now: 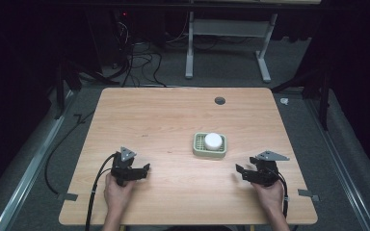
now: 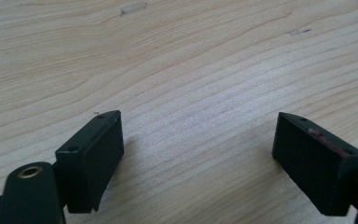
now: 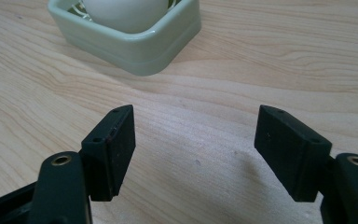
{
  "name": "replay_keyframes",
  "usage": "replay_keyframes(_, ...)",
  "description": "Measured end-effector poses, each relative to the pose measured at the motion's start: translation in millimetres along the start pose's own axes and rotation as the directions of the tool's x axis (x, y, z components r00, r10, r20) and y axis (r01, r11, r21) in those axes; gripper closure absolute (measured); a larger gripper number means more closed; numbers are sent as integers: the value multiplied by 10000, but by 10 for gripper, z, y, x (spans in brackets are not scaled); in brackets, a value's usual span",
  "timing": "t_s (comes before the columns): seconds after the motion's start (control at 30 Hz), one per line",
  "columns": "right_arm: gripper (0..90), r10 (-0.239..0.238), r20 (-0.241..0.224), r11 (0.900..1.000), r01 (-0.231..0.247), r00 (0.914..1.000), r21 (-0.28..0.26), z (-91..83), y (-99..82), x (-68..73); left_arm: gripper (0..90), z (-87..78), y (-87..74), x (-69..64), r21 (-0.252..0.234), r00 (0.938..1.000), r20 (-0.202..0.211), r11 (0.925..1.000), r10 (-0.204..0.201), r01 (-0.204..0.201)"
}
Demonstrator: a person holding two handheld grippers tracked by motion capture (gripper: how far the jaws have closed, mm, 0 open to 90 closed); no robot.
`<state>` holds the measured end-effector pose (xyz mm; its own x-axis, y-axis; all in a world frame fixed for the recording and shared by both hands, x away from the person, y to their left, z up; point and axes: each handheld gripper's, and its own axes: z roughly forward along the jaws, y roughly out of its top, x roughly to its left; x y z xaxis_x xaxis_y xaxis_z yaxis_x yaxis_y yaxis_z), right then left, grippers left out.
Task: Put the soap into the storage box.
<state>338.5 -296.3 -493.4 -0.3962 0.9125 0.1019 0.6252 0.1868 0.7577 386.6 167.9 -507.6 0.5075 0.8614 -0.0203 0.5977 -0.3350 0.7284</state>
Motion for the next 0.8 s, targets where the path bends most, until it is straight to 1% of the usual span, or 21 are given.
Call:
replay_keyframes(0.13,300,-57,102,9999,56,9999,150,38,-6,20,170,0,0,0,3,10000,1,10000,3,-3)
replay_keyframes(0.33,299,-300,311,9991,290,9991,314,84,-6,58,170,0,0,0,2,10000,0,10000,2,-2)
replay_keyframes(0.43,297,-232,391,9988,215,9990,438,108,-9,65,170,0,0,0,-2,10000,0,10000,-1,1)
replay_keyframes(0.63,294,-381,580,9980,352,9976,518,134,-6,95,170,0,0,0,3,10000,-1,10000,5,-5)
replay_keyframes(0.7,290,-523,654,9973,488,9965,551,141,-4,102,170,0,0,0,3,10000,-2,10000,5,-5)
replay_keyframes(0.77,276,-845,832,9946,790,9929,674,152,-1,127,170,0,0,0,0,10000,-1,10000,2,-2)
replay_keyframes(0.8,272,-866,836,9944,811,9927,678,154,-1,128,170,1,-1,-1,-14,10000,-4,10000,2,-2)
